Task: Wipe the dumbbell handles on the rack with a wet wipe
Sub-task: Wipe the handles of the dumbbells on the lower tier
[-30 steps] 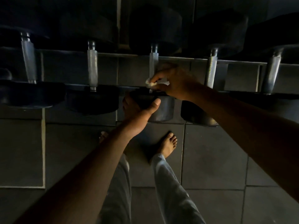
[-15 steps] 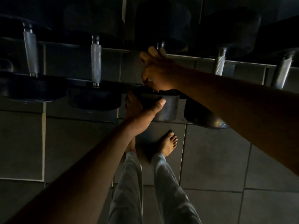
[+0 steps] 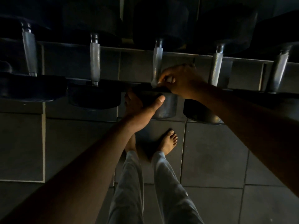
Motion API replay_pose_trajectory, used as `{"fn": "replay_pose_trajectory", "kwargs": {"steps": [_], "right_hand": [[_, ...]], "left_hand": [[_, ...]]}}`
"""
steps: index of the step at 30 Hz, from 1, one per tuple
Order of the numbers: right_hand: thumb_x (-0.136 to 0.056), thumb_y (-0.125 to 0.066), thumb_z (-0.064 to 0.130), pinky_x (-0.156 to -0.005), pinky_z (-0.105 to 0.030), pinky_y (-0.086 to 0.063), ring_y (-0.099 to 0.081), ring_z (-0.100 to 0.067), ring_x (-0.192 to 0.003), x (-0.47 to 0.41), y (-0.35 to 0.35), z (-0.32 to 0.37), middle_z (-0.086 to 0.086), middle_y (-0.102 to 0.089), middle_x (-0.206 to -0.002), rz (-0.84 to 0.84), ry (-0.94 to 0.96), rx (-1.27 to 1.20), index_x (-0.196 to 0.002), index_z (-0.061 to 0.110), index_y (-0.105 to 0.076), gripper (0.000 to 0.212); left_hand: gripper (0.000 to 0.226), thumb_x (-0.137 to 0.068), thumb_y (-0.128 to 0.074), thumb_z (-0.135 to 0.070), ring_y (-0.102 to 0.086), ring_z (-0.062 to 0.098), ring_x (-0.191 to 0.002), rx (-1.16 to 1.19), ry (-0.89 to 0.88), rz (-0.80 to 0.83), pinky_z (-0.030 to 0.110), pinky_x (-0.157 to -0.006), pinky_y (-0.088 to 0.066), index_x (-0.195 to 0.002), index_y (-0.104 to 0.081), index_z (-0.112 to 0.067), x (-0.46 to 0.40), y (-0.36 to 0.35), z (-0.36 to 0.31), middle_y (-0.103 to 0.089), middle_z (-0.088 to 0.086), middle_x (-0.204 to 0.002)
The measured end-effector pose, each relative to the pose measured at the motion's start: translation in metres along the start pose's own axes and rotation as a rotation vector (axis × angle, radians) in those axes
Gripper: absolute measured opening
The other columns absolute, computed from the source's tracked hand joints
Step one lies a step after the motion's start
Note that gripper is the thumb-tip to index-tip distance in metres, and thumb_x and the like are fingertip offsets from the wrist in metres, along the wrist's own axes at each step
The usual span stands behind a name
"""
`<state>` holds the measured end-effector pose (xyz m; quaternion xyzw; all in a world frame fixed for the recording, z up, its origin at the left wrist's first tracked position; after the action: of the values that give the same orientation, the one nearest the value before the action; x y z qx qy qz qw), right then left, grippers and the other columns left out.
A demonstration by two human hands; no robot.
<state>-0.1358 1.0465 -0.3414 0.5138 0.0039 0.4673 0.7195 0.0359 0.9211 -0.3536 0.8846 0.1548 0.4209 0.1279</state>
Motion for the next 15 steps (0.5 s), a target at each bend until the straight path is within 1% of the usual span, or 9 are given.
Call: {"fn": "replay_pose_trajectory", "kwargs": {"steps": [2,3,5,6,8,10,11,13,15], "right_hand": [[-0.091,-0.072,0.044,-0.098,-0.045,-0.052,-0.065,-0.010,-0.104,0.003,-0.008,-0.007,0.018,-0.067,-0.099,-0.018,-0.071,-0.155,-0.098,0.041,-0.070,0.007],[-0.092,-0.073,0.041,-0.090,-0.037,-0.055,-0.066,-0.009,-0.104,0.002,-0.010,-0.009,0.016,-0.067,-0.100,0.024,-0.126,-0.263,-0.098,0.039,-0.070,0.007],[-0.094,-0.072,0.042,-0.076,-0.023,-0.052,-0.066,-0.008,-0.099,0.002,-0.012,-0.007,0.008,-0.070,-0.101,0.100,-0.232,-0.470,-0.104,0.025,-0.072,0.019],[-0.093,-0.073,0.044,-0.075,-0.022,-0.052,-0.067,-0.007,-0.098,0.003,-0.010,-0.004,0.006,-0.071,-0.101,0.094,-0.277,-0.559,-0.106,0.020,-0.073,0.028],[-0.085,-0.080,0.044,-0.081,-0.028,-0.057,-0.069,-0.010,-0.097,0.001,-0.015,-0.004,0.001,-0.073,-0.103,0.056,-0.320,-0.631,-0.106,0.016,-0.073,0.036],[-0.078,-0.088,0.039,-0.086,-0.034,-0.059,-0.069,-0.013,-0.099,-0.003,-0.020,-0.002,0.001,-0.073,-0.105,0.028,-0.355,-0.656,-0.106,0.017,-0.073,0.038],[-0.077,-0.089,0.037,-0.089,-0.036,-0.059,-0.069,-0.013,-0.101,-0.005,-0.021,-0.003,0.001,-0.073,-0.108,0.026,-0.380,-0.668,-0.108,0.018,-0.072,0.041],[-0.080,-0.087,0.037,-0.096,-0.038,-0.057,-0.067,-0.014,-0.106,-0.010,-0.019,-0.006,0.001,-0.072,-0.113,0.067,-0.379,-0.657,-0.114,0.020,-0.073,0.041],[-0.088,-0.080,0.035,-0.100,-0.038,-0.055,-0.066,-0.015,-0.108,-0.013,-0.017,-0.009,0.001,-0.072,-0.113,0.142,-0.349,-0.615,-0.116,0.020,-0.075,0.032]], "left_hand": [[0.117,-0.077,-0.082,-0.068,-0.030,0.028,-0.153,-0.001,-0.009,-0.005,0.038,-0.111,-0.033,-0.166,-0.017,-0.029,0.000,-0.001,0.001,-0.026,0.004,-0.165],[0.122,-0.072,-0.082,-0.074,-0.031,0.029,-0.153,0.004,-0.010,0.000,0.040,-0.114,-0.036,-0.165,-0.019,-0.029,0.000,-0.001,0.001,-0.027,0.005,-0.164],[0.132,-0.061,-0.081,-0.085,-0.033,0.029,-0.151,0.017,-0.007,0.000,0.048,-0.120,-0.039,-0.164,-0.021,-0.029,0.000,-0.002,0.001,-0.029,0.004,-0.162],[0.131,-0.059,-0.078,-0.085,-0.033,0.028,-0.151,0.021,-0.006,-0.003,0.051,-0.120,-0.041,-0.163,-0.021,-0.029,0.000,-0.002,0.000,-0.029,0.004,-0.161],[0.127,-0.064,-0.079,-0.080,-0.032,0.028,-0.151,0.020,-0.010,-0.008,0.051,-0.121,-0.039,-0.164,-0.021,-0.028,0.000,-0.002,-0.001,-0.029,0.004,-0.162],[0.121,-0.074,-0.084,-0.072,-0.030,0.029,-0.153,0.014,-0.009,-0.010,0.050,-0.122,-0.037,-0.165,-0.018,-0.028,-0.001,-0.003,-0.001,-0.027,0.004,-0.164],[0.120,-0.075,-0.084,-0.069,-0.029,0.029,-0.154,0.014,-0.010,-0.012,0.050,-0.122,-0.037,-0.166,-0.018,-0.028,-0.001,-0.003,0.001,-0.027,0.004,-0.165],[0.127,-0.067,-0.082,-0.076,-0.029,0.028,-0.154,0.014,-0.014,0.001,0.052,-0.122,-0.038,-0.166,-0.017,-0.030,-0.002,-0.003,0.001,-0.026,0.003,-0.165],[0.134,-0.062,-0.082,-0.084,-0.029,0.028,-0.154,0.019,-0.004,0.021,0.052,-0.121,-0.038,-0.166,-0.016,-0.032,-0.002,-0.002,0.002,-0.025,0.002,-0.166]]}}
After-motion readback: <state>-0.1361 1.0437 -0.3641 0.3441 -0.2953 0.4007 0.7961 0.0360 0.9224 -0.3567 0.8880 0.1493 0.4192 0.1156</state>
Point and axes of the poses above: each hand's wrist, its own x-axis away from the middle knuckle, its own y-axis out of the back of the hand, z = x × y, the point moved 1 cm from there along -x, towards the middle knuckle
